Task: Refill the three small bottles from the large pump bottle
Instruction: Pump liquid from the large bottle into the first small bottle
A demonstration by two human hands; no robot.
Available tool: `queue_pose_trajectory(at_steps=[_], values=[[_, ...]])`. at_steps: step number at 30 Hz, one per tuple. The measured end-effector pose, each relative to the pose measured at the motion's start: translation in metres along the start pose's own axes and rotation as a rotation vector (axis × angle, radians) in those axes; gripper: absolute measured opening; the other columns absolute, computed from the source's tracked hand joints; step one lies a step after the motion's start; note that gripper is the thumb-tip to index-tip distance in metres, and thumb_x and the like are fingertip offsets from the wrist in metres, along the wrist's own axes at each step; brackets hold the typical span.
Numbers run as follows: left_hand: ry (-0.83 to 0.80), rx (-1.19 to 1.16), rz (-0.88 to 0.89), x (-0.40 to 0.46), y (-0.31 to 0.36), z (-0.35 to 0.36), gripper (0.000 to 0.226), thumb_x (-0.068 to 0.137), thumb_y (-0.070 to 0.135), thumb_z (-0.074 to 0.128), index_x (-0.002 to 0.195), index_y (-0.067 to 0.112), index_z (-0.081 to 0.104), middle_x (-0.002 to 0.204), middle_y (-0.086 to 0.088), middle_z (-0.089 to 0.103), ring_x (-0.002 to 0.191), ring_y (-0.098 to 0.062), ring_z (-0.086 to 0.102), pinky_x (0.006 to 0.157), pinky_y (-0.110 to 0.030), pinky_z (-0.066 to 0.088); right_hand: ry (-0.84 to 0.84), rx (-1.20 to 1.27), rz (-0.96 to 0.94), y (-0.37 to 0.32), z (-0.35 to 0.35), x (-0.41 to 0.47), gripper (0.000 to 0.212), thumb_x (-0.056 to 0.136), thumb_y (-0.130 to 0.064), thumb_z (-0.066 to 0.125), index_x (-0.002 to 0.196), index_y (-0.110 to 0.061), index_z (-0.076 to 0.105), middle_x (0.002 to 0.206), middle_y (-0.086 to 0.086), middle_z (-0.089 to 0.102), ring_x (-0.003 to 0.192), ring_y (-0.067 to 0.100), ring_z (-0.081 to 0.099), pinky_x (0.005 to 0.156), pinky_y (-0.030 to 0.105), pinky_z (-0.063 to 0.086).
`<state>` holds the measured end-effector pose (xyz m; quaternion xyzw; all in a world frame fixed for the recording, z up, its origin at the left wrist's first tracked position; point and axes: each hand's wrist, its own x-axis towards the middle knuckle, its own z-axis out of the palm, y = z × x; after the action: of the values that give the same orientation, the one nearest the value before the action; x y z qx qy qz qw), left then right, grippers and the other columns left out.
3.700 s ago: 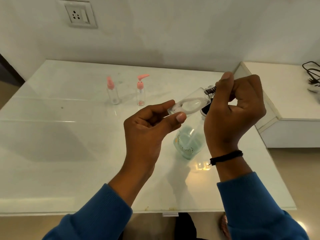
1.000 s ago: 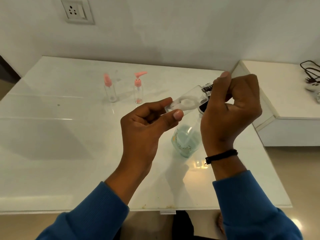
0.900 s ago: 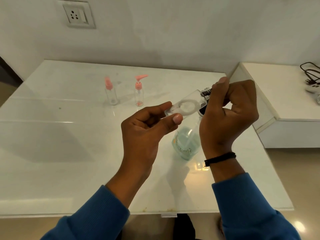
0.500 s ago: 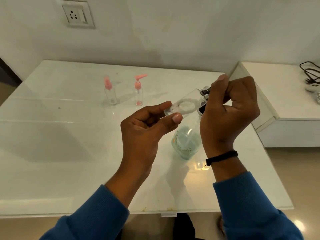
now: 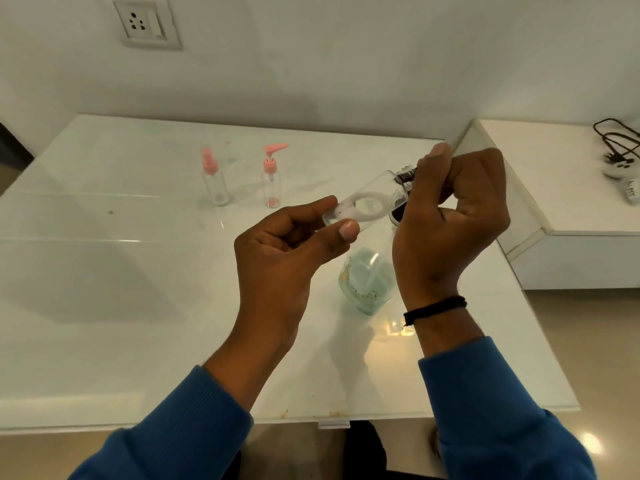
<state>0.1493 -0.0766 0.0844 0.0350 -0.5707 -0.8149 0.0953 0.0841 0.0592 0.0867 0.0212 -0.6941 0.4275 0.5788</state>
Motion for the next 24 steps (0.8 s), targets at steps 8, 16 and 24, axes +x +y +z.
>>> queue_pose_trajectory(at_steps=[8,16,24], values=[[0.002,-0.014,-0.001,0.0008,0.0004,0.0000,0.044,0.063,0.023,0.081,0.106,0.011,0.075,0.097,-0.003,0.079,0.094,-0.027,0.076,0.079,-0.032,0.062,-0.004,-0.015,-0.009,-0.0008,0.0003,0.0029,0.038,0.097,-0.004,0.061,0.059,-0.002,0.053,0.063,0.007,0.047,0.060,0.012,0.039,0.054,0.030,0.036],[0.002,-0.016,-0.012,0.0001,0.0002,0.0000,0.045,0.063,0.024,0.081,0.105,0.012,0.075,0.097,-0.003,0.079,0.094,-0.026,0.076,0.079,-0.032,0.062,-0.009,0.006,-0.005,0.0008,-0.0008,0.0031,0.039,0.097,-0.003,0.060,0.059,0.001,0.054,0.062,0.012,0.049,0.060,0.012,0.038,0.055,0.023,0.032],[0.008,-0.021,-0.014,-0.0010,-0.0004,0.0006,0.044,0.062,0.022,0.081,0.105,0.011,0.075,0.097,-0.004,0.079,0.094,-0.026,0.076,0.080,-0.034,0.062,-0.014,0.007,-0.010,0.0020,-0.0018,0.0010,0.039,0.097,-0.002,0.060,0.059,-0.001,0.054,0.062,0.010,0.047,0.061,0.010,0.038,0.057,0.021,0.033]])
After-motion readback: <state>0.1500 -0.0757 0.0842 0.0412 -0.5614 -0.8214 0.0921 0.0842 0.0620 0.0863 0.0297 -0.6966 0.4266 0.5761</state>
